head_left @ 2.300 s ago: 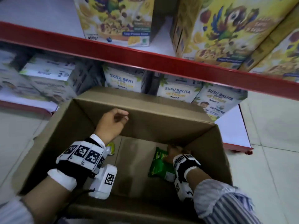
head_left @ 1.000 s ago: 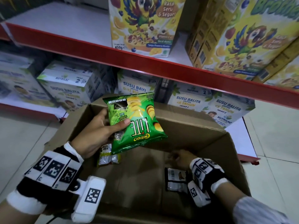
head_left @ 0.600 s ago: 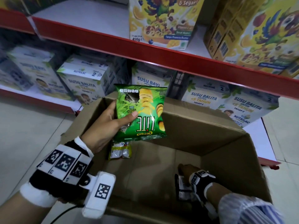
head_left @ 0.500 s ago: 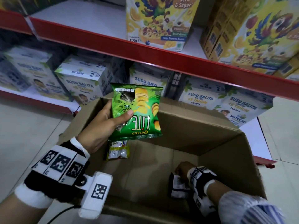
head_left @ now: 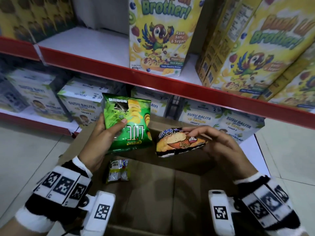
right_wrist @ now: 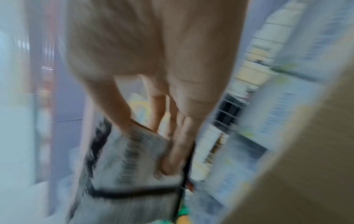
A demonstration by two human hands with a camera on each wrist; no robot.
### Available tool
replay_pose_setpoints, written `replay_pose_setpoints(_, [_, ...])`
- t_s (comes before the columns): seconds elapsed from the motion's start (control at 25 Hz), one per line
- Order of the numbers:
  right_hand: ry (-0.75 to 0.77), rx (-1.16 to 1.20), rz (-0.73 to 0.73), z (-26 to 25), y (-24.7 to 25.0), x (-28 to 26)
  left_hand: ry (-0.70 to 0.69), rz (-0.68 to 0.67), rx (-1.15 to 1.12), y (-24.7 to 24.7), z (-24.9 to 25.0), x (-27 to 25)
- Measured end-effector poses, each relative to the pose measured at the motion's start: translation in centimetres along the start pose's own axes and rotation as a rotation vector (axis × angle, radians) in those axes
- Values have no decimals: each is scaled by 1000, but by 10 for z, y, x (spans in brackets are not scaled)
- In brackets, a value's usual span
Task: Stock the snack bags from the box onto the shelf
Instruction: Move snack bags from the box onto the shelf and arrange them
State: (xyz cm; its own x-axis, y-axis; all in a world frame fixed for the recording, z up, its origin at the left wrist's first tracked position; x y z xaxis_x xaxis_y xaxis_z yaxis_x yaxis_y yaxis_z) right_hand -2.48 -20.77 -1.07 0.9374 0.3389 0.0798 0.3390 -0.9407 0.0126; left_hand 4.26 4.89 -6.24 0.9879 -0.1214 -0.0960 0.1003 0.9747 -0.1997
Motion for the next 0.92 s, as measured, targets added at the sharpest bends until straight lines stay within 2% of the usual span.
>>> replay_pose_setpoints(0.08, [105,55,86,-20,-11,7,28,-28,74,-8,-1,-3])
replay_pose_setpoints(0.16, [179,11,210,-23,-23,18,68,-39,32,-14,-4,-5])
replay_pose_setpoints(0.24, [220,-44,223,-16,-37,32,109,-96,-103,-23,-4,-7])
replay_pose_setpoints(0.32, [192,-102,217,-4,-47,46,122,-132,-175,-24,-2,-11])
replay_pose_setpoints(0.4, [183,-156,278,7,-53,55,50,-90,-138,-11,5,-9])
replay_pose_setpoints(0.48, [253,-265,369,21,-59,55,-34,-2,-100,13,15,-7])
replay_pose_setpoints(0.52, [267,-369,354,33,-66,55,-63,41,-85,26,20,-5])
replay_pose_setpoints(0.56, [236,-487,266,52,-77,58,-88,75,-69,40,24,-5])
replay_pose_setpoints(0.6, [143,-602,113,80,-91,64,-108,99,-58,53,26,-6])
replay_pose_setpoints(0.72, [-222,-932,-354,189,-124,81,-124,155,-52,82,21,-13])
replay_pose_setpoints(0.8, [-406,-1102,-521,250,-138,94,-133,186,-36,96,17,-20])
replay_pose_setpoints(0.88, [-493,-1145,-635,287,-144,100,-147,198,-39,98,17,-20])
replay_pose_setpoints(0.92, [-532,-1118,-712,314,-168,106,-151,218,-35,115,14,-22])
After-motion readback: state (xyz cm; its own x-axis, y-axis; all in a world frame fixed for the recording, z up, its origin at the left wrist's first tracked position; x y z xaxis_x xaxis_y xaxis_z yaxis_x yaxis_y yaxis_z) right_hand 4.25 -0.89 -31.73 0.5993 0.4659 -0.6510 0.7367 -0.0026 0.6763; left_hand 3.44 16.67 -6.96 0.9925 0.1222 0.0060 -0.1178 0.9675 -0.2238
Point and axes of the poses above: each hand's wrist, its own x-axis towards the middle knuckle, its own y-axis out of the back of the hand, z = x × y, the point moved 7 cm from there along x, towards the middle knuckle, and after that the axes turned 5 degrees about -z, right-handed, at the moved point
